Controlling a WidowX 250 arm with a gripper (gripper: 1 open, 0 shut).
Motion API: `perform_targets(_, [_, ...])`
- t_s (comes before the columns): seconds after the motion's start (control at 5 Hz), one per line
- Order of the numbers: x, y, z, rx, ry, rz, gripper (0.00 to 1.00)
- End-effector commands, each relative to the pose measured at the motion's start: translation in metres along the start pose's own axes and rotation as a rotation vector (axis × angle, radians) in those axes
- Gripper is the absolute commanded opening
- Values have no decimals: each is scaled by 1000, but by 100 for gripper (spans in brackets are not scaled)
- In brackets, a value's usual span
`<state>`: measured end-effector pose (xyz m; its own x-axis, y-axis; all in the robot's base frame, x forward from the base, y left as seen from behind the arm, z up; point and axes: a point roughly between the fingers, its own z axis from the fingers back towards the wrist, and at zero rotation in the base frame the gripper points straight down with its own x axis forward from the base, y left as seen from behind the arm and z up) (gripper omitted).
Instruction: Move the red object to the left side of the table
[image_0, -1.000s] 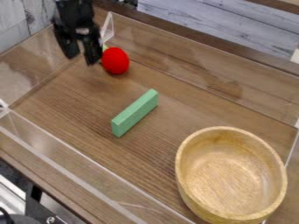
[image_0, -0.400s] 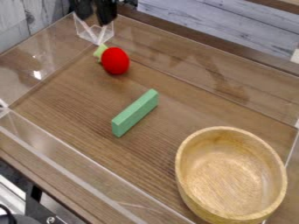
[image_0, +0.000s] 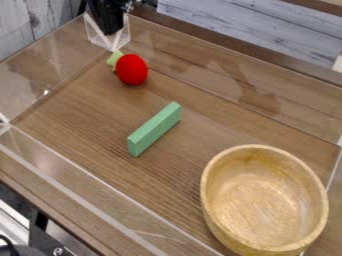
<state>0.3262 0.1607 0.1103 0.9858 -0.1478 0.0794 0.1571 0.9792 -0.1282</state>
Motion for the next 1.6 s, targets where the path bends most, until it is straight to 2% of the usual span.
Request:
perform_targets(0.0, [4, 2, 6, 58, -40, 56, 0])
perform_targets(0.2, [4, -3, -5, 66, -27, 115, 100])
perform_targets(0.6, [1, 15, -32, 69, 10, 85, 100])
perform_targets(0.8, [9, 3, -33, 51, -14, 71, 100])
perform_targets(1.2, [19, -17, -19, 15, -42, -37, 100])
perform_targets(1.4, [28, -22, -10, -2, -59, -62, 100])
